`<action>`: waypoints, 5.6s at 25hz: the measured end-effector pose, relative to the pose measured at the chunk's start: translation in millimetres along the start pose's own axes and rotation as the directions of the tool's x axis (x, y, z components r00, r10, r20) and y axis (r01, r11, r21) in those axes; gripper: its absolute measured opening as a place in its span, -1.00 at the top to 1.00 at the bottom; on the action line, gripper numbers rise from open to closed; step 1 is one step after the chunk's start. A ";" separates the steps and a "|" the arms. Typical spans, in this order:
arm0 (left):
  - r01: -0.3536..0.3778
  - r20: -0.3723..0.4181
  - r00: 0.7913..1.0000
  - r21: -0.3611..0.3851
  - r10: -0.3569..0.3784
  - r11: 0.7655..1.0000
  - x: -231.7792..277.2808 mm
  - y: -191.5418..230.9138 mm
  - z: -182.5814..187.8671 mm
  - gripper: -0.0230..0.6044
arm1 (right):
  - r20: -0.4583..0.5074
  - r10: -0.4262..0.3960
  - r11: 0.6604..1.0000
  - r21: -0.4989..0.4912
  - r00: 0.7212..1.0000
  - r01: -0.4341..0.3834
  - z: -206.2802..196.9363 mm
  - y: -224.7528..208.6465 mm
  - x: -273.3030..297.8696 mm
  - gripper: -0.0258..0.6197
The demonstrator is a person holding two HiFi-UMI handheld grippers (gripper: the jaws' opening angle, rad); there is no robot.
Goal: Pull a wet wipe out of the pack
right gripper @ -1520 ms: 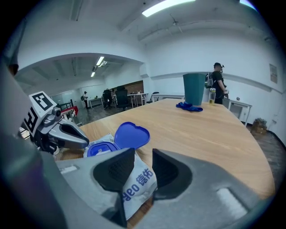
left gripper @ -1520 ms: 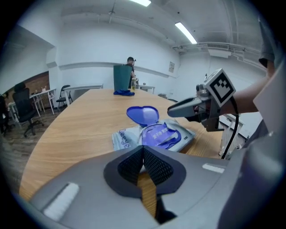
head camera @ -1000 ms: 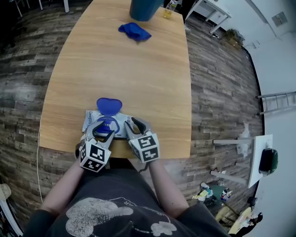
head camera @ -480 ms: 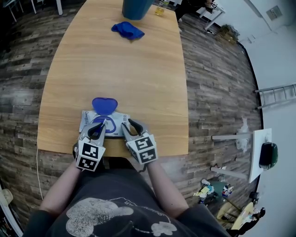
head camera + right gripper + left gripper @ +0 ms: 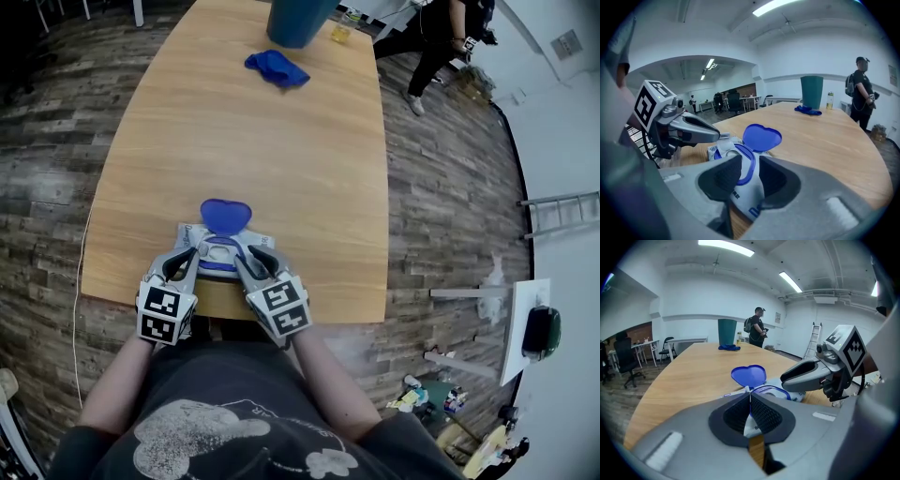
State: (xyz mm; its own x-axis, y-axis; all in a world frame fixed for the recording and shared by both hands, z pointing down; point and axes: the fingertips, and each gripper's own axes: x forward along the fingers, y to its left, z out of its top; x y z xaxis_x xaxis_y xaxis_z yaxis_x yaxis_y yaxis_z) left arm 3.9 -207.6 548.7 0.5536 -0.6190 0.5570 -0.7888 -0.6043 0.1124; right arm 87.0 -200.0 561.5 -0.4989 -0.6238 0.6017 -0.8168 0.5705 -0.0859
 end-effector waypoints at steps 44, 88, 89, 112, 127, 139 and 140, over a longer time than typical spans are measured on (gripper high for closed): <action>0.076 -0.060 0.995 0.017 -0.075 0.997 25.3 16.6 -33.1 0.84 | -0.245 -0.046 0.985 -0.170 0.968 0.004 8.1 50.1 40.0 0.92; -0.045 0.341 0.936 -0.128 0.087 0.991 -159.1 -99.0 11.7 0.70 | 0.254 -0.165 0.984 -0.028 0.953 0.178 -25.9 56.8 -222.0 0.92; -0.053 0.363 0.927 -0.136 0.100 0.989 -168.3 -105.0 15.8 0.74 | 0.263 -0.156 0.985 -0.031 0.952 0.170 -28.5 58.7 -226.8 0.92; 0.038 0.407 0.913 -0.163 0.032 0.986 -319.8 -102.6 -62.1 0.87 | 0.344 -0.285 0.954 0.014 0.895 0.298 -36.7 182.8 -283.5 0.93; 0.093 0.426 0.903 -0.077 -0.052 0.993 -367.8 -120.0 -88.8 0.87 | 0.327 -0.355 0.929 0.017 0.876 0.370 -62.6 247.5 -302.2 0.93; 0.106 0.429 0.901 -0.068 -0.067 0.992 -386.9 -138.0 -101.4 0.87 | 0.340 -0.377 0.918 0.015 0.861 0.396 -76.4 266.4 -320.4 0.93; 0.108 0.425 0.902 -0.068 -0.069 0.992 -387.3 -139.2 -103.4 0.87 | 0.339 -0.377 0.918 0.016 0.862 0.396 -77.3 268.1 -320.8 0.93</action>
State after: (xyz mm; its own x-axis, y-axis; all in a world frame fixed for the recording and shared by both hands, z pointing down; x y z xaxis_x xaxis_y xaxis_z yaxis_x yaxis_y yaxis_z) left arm -128.4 168.2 402.4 0.6678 -0.7300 0.1450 -0.7406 -0.6323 0.2275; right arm 50.5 194.3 406.9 -0.2200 -0.9340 0.2814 -0.9521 0.2684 0.1465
